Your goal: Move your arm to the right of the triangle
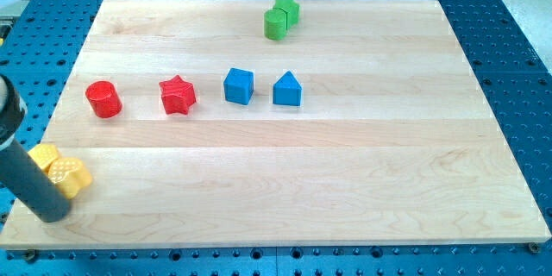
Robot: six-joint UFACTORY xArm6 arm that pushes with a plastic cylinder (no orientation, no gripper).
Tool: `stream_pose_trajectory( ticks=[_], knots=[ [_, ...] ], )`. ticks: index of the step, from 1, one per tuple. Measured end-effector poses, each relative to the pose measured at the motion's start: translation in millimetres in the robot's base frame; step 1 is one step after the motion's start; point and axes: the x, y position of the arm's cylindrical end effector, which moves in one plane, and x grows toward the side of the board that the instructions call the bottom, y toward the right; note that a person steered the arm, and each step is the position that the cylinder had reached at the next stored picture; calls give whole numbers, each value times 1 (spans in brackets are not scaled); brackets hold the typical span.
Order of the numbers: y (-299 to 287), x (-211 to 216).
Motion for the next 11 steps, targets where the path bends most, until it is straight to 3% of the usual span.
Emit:
stream_pose_trajectory(
  ticks=[4,7,8,11],
  knots=[
    [14,-1],
    [274,0],
    [307,-17],
    [321,-126]
  ],
)
